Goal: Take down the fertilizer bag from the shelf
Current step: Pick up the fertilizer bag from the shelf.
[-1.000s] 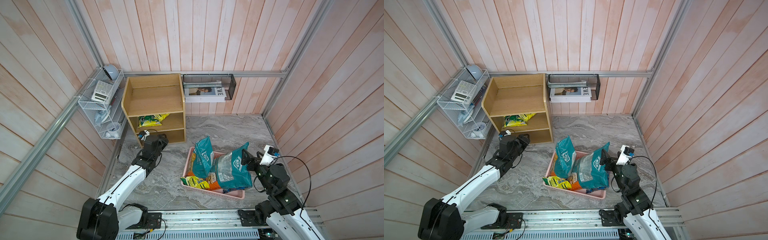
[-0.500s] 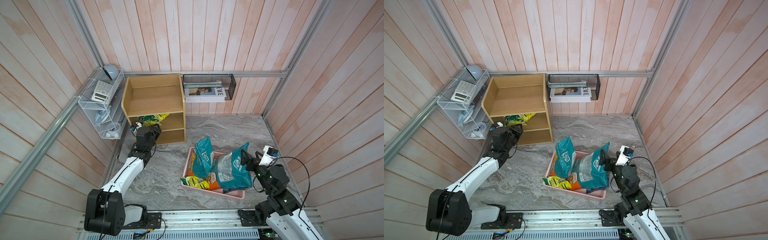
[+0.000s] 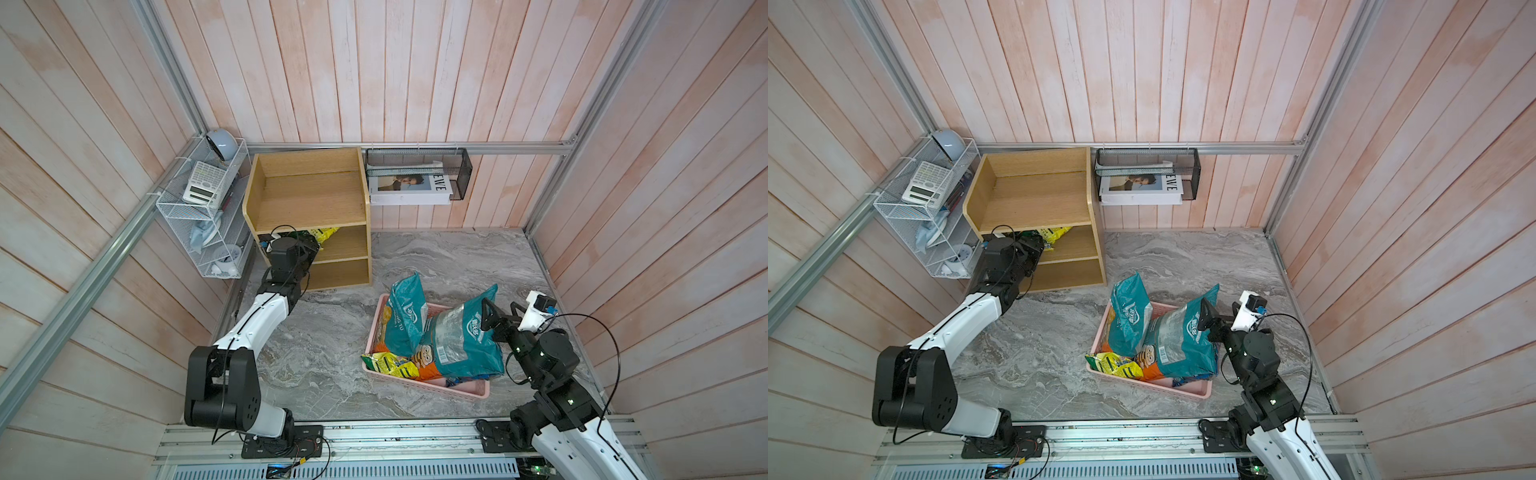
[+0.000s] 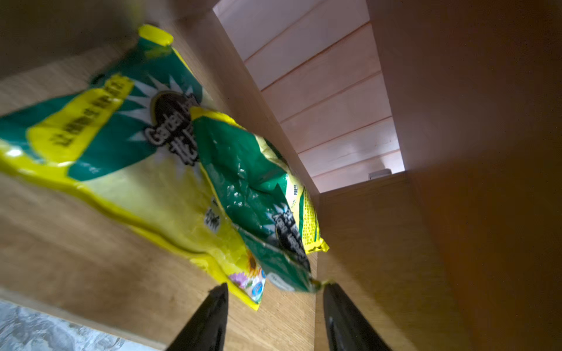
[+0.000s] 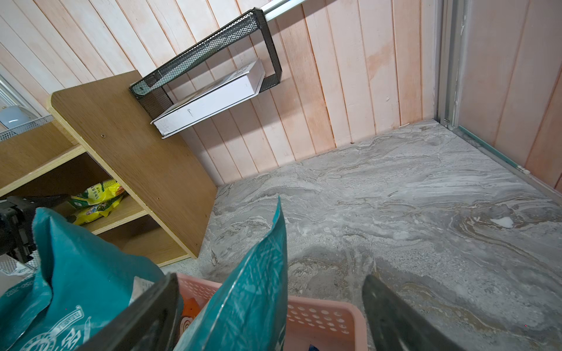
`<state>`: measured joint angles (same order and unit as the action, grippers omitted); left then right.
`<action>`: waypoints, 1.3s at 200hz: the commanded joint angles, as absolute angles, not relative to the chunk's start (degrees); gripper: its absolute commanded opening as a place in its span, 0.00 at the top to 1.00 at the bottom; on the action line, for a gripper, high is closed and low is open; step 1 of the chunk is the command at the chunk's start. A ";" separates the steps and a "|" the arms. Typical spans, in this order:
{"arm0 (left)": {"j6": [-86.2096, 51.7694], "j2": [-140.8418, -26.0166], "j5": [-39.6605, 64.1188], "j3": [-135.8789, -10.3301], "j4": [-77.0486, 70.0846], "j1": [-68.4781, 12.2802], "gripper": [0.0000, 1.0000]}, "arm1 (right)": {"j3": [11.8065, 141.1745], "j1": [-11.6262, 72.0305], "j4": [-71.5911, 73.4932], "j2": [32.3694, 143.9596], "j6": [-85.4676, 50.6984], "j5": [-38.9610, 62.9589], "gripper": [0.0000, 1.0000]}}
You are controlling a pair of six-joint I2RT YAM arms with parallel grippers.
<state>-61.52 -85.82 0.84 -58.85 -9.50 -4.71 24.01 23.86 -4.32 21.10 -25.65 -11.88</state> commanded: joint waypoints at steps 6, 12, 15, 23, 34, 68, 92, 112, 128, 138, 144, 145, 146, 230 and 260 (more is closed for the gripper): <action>-61.61 -87.46 2.95 -62.35 -12.15 -4.31 0.43 | 23.20 23.77 -3.53 21.26 -25.00 -11.04 0.02; -61.66 -87.74 2.99 -62.74 -12.16 -4.38 0.42 | 23.20 23.80 -3.45 21.40 -24.92 -11.00 0.02; -61.68 -87.85 3.03 -62.86 -12.19 -4.32 0.42 | 23.20 23.76 -3.43 21.44 -24.88 -11.05 0.02; -61.62 -88.18 2.92 -63.22 -12.20 -4.31 0.41 | 23.20 23.81 -3.30 21.56 -24.87 -11.01 0.02; -61.38 -88.42 2.82 -63.72 -12.20 -4.32 0.40 | 23.20 23.77 -3.12 21.83 -24.79 -11.04 0.02; -61.34 -88.00 2.46 -62.41 -14.85 -4.37 0.38 | 23.18 23.81 -2.38 22.71 -24.70 -11.04 0.02; -60.84 -88.97 3.00 -61.76 -18.10 -4.32 0.46 | 23.20 23.81 -1.85 23.45 -24.61 -10.85 0.02; -60.22 -90.79 3.11 -62.79 -18.30 -4.32 0.66 | 23.19 23.74 -1.67 23.83 -24.52 -10.72 0.02; -60.37 -92.28 3.00 -63.44 -18.58 -4.35 0.71 | 23.20 23.73 -1.67 23.85 -24.52 -10.73 0.02; -60.70 -93.25 3.10 -63.69 -18.97 -4.33 0.71 | 23.20 23.75 -1.66 23.78 -24.52 -10.83 0.02; -60.94 -93.78 3.15 -63.87 -19.30 -4.38 0.71 | 23.20 23.74 -1.63 23.82 -24.48 -10.89 0.02; -60.97 -93.87 3.20 -63.88 -19.27 -4.35 0.71 | 23.20 23.78 -1.60 23.82 -24.50 -10.89 0.02; -61.03 -93.96 3.18 -63.93 -19.35 -4.33 0.71 | 23.20 23.80 -1.59 23.82 -24.47 -10.90 0.02; -60.08 -96.37 2.23 -64.98 -18.56 -4.48 0.36 | 23.29 23.73 -0.35 25.33 -24.17 -10.79 0.02; -59.94 -98.89 4.23 -66.71 -18.58 -4.59 0.74 | 23.29 23.77 -0.18 25.62 -24.08 -10.71 0.02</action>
<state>-61.65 -96.36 2.85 -64.25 -18.92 -4.56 23.99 23.86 -0.95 25.28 -25.23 -11.42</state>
